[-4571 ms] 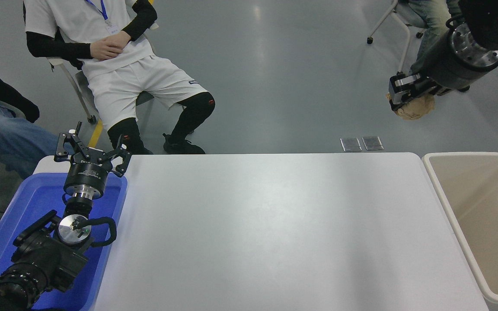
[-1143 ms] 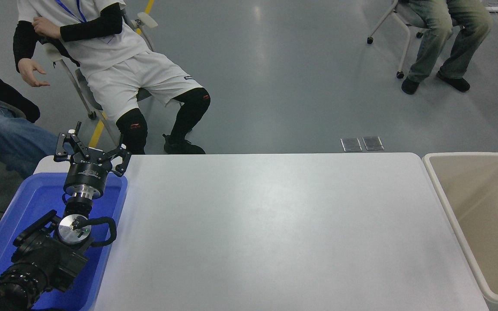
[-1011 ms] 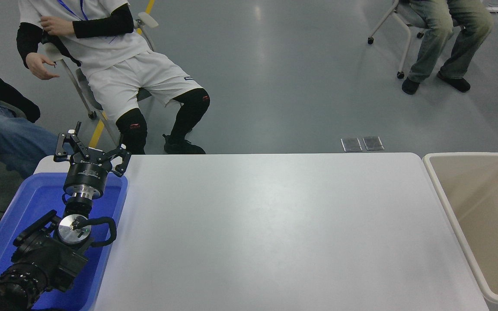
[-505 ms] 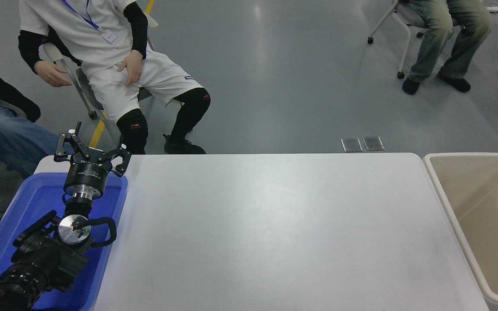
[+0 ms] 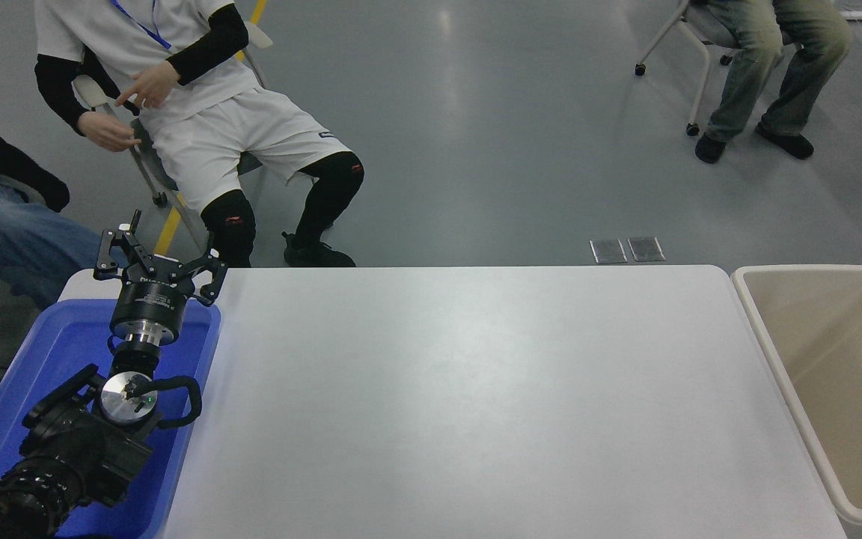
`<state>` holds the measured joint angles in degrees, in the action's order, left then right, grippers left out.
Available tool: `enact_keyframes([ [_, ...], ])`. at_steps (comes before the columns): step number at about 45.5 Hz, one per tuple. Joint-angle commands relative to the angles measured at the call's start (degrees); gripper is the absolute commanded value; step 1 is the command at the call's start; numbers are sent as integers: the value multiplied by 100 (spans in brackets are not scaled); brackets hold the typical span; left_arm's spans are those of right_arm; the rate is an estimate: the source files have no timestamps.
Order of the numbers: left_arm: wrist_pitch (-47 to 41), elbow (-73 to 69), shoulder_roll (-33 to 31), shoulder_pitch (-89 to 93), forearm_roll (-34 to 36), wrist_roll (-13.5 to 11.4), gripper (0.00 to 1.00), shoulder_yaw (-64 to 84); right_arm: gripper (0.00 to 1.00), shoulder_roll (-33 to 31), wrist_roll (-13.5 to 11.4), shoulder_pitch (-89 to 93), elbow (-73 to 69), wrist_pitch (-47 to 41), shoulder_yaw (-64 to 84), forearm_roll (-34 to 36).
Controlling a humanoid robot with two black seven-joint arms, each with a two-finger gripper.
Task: Pick up paper ball place in dustbin
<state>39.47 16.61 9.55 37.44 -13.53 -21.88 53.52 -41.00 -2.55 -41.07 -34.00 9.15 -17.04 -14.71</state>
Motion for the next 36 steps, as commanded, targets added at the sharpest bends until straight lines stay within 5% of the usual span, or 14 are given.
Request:
enact_keyframes([
  [1, 0, 0, 3, 0, 0, 0, 99, 0, 100, 224, 70, 38, -353, 61, -1326, 4],
  [10, 0, 0, -5, 0, 0, 0, 99, 0, 100, 865, 421, 275, -274, 52, -2557, 4],
  [19, 8, 0, 3, 0, 0, 0, 99, 0, 100, 1393, 1528, 416, -318, -44, -3121, 4],
  [31, 8, 0, 3, 0, 0, 0, 99, 0, 100, 2201, 2688, 767, -318, -553, -3200, 144],
  [36, 8, 0, 3, 0, 0, 0, 99, 0, 100, 2386, 2979, 820, -291, -958, -3209, 381],
])
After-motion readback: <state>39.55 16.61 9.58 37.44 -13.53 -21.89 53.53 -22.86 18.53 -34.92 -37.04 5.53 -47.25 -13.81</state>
